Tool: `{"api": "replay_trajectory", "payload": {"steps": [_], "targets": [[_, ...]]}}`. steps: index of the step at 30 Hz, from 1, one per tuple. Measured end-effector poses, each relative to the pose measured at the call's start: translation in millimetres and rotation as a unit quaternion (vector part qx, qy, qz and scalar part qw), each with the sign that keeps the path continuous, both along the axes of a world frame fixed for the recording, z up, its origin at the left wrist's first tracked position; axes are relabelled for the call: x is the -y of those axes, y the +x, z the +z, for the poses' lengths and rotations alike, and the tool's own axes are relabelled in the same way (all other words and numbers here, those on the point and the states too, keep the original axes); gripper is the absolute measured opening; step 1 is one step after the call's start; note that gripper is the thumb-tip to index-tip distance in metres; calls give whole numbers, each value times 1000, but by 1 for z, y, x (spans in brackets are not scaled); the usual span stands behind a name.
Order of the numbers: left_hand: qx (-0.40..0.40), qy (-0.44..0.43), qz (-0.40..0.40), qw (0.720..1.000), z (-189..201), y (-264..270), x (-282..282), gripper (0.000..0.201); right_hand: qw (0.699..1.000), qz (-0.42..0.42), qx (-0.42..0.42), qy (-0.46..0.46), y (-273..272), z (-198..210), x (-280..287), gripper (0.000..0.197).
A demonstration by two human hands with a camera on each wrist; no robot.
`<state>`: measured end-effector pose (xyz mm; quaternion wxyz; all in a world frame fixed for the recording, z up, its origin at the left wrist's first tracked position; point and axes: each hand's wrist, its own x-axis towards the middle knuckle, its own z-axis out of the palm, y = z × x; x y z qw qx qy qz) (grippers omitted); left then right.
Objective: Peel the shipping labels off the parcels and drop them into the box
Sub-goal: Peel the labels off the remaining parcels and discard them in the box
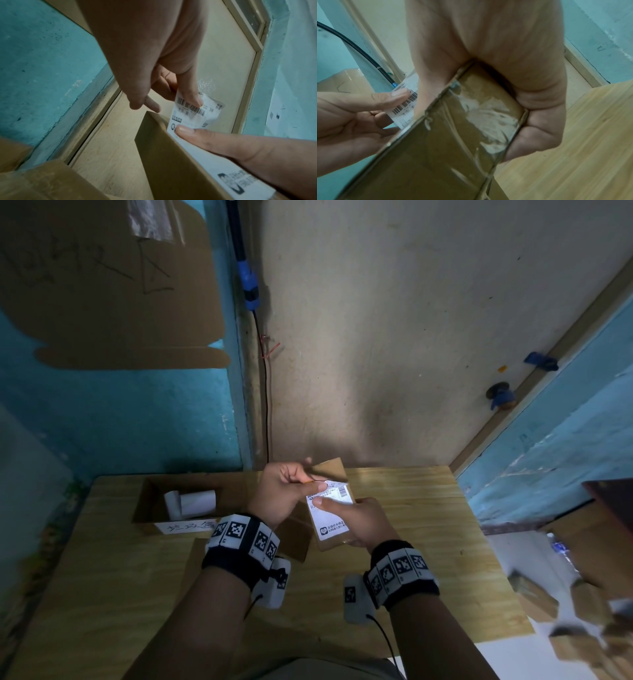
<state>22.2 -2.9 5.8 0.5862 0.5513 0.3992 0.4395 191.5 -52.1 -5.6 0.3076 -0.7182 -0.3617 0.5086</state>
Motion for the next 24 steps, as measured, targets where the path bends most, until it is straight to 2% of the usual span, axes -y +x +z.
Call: {"api": "replay_trajectory", "payload": {"steps": [4, 8, 15, 19, 24], "targets": [[-6, 8, -5, 1000, 1, -1, 1, 17, 1000, -4, -25, 6, 1, 0, 0, 39], [-5, 19, -7, 1000, 3, 0, 3, 16, 999, 2, -36, 5, 0, 1, 1, 37], [-17, 24, 4, 1000, 7, -5, 3, 19, 993, 73, -67, -63, -2, 5, 8, 51], [-20, 18, 12, 1000, 15, -12, 1, 20, 982, 89, -153, -64, 1, 6, 14, 48], [-7, 5, -3, 1000, 21, -8, 3, 18, 980, 101, -166, -53, 3, 9, 14, 47]]}}
